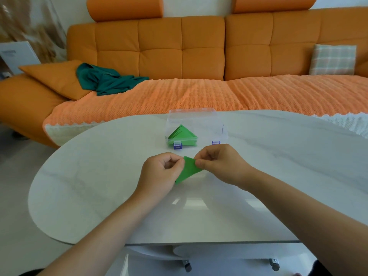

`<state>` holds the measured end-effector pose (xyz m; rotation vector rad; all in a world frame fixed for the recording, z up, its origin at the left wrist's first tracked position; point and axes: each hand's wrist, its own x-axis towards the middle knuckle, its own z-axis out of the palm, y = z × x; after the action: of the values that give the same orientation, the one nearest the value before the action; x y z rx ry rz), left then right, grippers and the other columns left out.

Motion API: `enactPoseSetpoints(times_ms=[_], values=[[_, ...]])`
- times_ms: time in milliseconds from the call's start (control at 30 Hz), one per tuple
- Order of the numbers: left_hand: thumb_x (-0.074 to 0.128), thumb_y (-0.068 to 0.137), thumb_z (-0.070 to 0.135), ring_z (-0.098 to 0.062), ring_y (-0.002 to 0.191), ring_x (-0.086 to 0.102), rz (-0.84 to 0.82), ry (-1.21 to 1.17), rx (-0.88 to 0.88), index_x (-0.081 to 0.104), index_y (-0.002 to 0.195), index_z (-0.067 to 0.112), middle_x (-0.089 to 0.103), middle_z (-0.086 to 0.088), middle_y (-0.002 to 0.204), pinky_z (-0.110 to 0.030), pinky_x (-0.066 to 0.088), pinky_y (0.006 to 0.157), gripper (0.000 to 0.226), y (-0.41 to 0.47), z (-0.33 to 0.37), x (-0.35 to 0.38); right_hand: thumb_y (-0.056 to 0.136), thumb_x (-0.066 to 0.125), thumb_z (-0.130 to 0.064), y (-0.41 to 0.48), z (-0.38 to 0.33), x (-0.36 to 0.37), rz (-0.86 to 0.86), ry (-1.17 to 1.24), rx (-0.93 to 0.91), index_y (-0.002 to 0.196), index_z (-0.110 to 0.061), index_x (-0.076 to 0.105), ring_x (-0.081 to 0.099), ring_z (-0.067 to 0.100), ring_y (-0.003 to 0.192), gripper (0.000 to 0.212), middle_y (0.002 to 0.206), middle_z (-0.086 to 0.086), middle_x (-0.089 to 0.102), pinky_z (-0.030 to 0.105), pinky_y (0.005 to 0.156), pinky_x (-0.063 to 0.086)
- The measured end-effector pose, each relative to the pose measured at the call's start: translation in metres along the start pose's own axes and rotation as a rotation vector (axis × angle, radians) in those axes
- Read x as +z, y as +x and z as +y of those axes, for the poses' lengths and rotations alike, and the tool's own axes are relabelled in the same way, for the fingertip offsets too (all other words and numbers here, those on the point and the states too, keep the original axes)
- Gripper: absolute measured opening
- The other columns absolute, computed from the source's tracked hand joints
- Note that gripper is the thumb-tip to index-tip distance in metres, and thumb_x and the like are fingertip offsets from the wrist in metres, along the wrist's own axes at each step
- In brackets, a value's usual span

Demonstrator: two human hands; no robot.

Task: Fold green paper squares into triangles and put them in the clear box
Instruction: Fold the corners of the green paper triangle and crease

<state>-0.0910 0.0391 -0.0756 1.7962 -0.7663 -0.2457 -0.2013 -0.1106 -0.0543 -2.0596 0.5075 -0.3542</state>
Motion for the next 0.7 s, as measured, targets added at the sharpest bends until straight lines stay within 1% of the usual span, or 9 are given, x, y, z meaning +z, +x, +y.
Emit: enactPoseSetpoints(times_ms=[67, 133, 233, 300, 367, 433, 533, 633, 700], values=[[0.069, 0.086, 0.016, -0.006, 0.062, 0.064, -0.049, 0.125, 0.082, 0.076, 0.075, 0.022, 0.072, 0.01, 0.068, -0.017, 0.048, 0.062, 0.014, -0.003, 0.001, 0.001, 0.086, 0.07, -0.017, -0.001, 0.0, 0.001, -0.028, -0.05, -0.03, 0.079, -0.029, 0.073, 0.062, 0.0, 0.072, 0.014, 0.076, -0.011, 0.071, 0.017, 0.072, 0.051], [0.07, 0.085, 0.017, -0.006, 0.063, 0.065, -0.076, 0.172, 0.12, 0.076, 0.077, 0.021, 0.072, 0.012, 0.068, -0.014, 0.045, 0.059, 0.011, -0.003, 0.002, 0.002, 0.086, 0.071, -0.022, -0.002, -0.001, 0.003, -0.02, -0.019, -0.073, 0.08, -0.029, 0.074, 0.062, -0.001, 0.074, 0.01, 0.076, -0.012, 0.072, 0.016, 0.073, 0.051], [0.071, 0.085, 0.02, -0.005, 0.06, 0.062, -0.076, 0.179, 0.114, 0.076, 0.075, 0.021, 0.071, 0.012, 0.066, -0.016, 0.045, 0.058, 0.011, -0.002, 0.002, 0.002, 0.086, 0.073, -0.024, 0.0, -0.001, 0.004, 0.014, -0.056, -0.124, 0.075, -0.032, 0.073, 0.059, -0.003, 0.073, 0.014, 0.072, -0.016, 0.07, 0.014, 0.07, 0.049], [0.069, 0.086, 0.018, -0.005, 0.058, 0.062, -0.095, 0.153, 0.064, 0.075, 0.073, 0.02, 0.071, 0.009, 0.064, -0.018, 0.048, 0.06, 0.013, -0.002, 0.003, 0.003, 0.087, 0.072, -0.023, 0.001, -0.001, 0.004, 0.029, -0.068, -0.13, 0.074, -0.032, 0.072, 0.057, -0.003, 0.072, 0.015, 0.071, -0.014, 0.069, 0.011, 0.068, 0.046], [0.067, 0.087, 0.012, -0.011, 0.064, 0.07, -0.135, 0.047, -0.039, 0.073, 0.072, 0.015, 0.073, 0.003, 0.066, -0.029, 0.059, 0.069, 0.016, -0.002, 0.005, 0.003, 0.088, 0.07, -0.02, 0.002, -0.001, 0.003, 0.064, -0.023, -0.108, 0.075, -0.029, 0.072, 0.056, -0.003, 0.068, 0.016, 0.071, -0.012, 0.069, 0.008, 0.065, 0.043], [0.064, 0.088, 0.007, -0.019, 0.072, 0.075, -0.167, -0.032, -0.106, 0.071, 0.074, 0.008, 0.075, -0.003, 0.071, -0.041, 0.062, 0.076, 0.016, -0.002, 0.007, 0.002, 0.09, 0.069, -0.019, 0.003, -0.002, 0.0, 0.104, 0.071, -0.061, 0.076, -0.025, 0.073, 0.057, -0.004, 0.064, 0.015, 0.072, -0.01, 0.07, 0.007, 0.061, 0.044], [0.064, 0.09, 0.005, -0.021, 0.074, 0.075, -0.201, -0.06, -0.149, 0.07, 0.077, 0.002, 0.076, -0.006, 0.075, -0.042, 0.062, 0.077, 0.015, 0.0, 0.008, -0.002, 0.09, 0.07, -0.019, 0.006, -0.002, -0.005, 0.183, 0.2, -0.019, 0.079, -0.02, 0.075, 0.06, 0.001, 0.063, 0.012, 0.075, -0.001, 0.074, 0.013, 0.06, 0.047], [0.064, 0.089, 0.004, -0.021, 0.071, 0.074, -0.235, 0.011, -0.167, 0.072, 0.078, 0.001, 0.076, -0.004, 0.073, -0.043, 0.062, 0.077, 0.014, 0.001, 0.006, -0.008, 0.09, 0.07, -0.017, 0.009, -0.002, -0.012, 0.252, 0.263, -0.009, 0.078, -0.02, 0.075, 0.059, 0.0, 0.06, 0.013, 0.071, -0.005, 0.071, 0.011, 0.057, 0.045], [0.064, 0.089, 0.007, -0.02, 0.071, 0.073, -0.185, 0.052, -0.129, 0.073, 0.077, 0.007, 0.076, -0.001, 0.073, -0.044, 0.062, 0.076, 0.015, 0.002, 0.004, -0.012, 0.09, 0.071, -0.016, 0.01, -0.002, -0.015, 0.231, 0.266, -0.009, 0.079, -0.019, 0.075, 0.061, 0.0, 0.062, 0.012, 0.073, -0.005, 0.072, 0.012, 0.06, 0.047]])
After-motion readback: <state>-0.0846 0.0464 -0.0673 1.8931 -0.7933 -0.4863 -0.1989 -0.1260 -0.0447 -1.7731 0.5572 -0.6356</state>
